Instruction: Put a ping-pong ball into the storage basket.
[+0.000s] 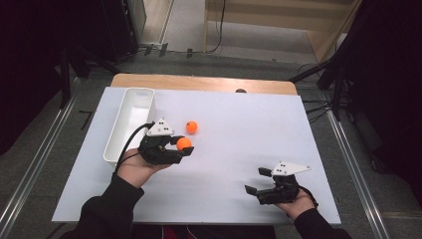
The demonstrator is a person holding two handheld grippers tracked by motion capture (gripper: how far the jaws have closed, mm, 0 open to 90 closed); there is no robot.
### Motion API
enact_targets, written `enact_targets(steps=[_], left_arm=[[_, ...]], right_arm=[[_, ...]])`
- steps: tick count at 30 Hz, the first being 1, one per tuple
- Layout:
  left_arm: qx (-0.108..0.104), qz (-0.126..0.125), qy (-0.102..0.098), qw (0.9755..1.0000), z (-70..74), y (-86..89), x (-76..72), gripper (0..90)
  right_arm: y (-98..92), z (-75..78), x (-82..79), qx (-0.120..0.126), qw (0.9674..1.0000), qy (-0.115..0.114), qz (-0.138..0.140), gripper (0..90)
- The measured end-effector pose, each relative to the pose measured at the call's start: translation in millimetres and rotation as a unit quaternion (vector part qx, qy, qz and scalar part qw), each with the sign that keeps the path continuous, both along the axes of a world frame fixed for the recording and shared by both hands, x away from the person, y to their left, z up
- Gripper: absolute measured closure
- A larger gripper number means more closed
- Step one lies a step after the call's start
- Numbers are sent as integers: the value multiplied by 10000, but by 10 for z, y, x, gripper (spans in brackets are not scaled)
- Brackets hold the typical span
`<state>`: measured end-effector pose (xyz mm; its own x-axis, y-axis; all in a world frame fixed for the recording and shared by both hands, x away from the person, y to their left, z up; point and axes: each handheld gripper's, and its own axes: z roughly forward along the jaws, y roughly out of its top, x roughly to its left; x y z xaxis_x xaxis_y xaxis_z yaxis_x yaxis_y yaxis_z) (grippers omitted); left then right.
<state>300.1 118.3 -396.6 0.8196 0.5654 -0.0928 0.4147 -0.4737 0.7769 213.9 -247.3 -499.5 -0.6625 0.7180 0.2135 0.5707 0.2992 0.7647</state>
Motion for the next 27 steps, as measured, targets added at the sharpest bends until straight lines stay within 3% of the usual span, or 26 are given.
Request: enact_targets(steps=[6,11,27], left_arm=[[80,-42,44,9999,-5,44,20,508],[24,-15,12,10000,11,75,39,508],[66,440,-135,9989,1,199,117,508]], right_arm=[[4,17,-7,55,10000,-5,-4,137],[3,14,-1,32,10000,11,-44,137],[-9,8,-22,-24,10000,31,-49,137]])
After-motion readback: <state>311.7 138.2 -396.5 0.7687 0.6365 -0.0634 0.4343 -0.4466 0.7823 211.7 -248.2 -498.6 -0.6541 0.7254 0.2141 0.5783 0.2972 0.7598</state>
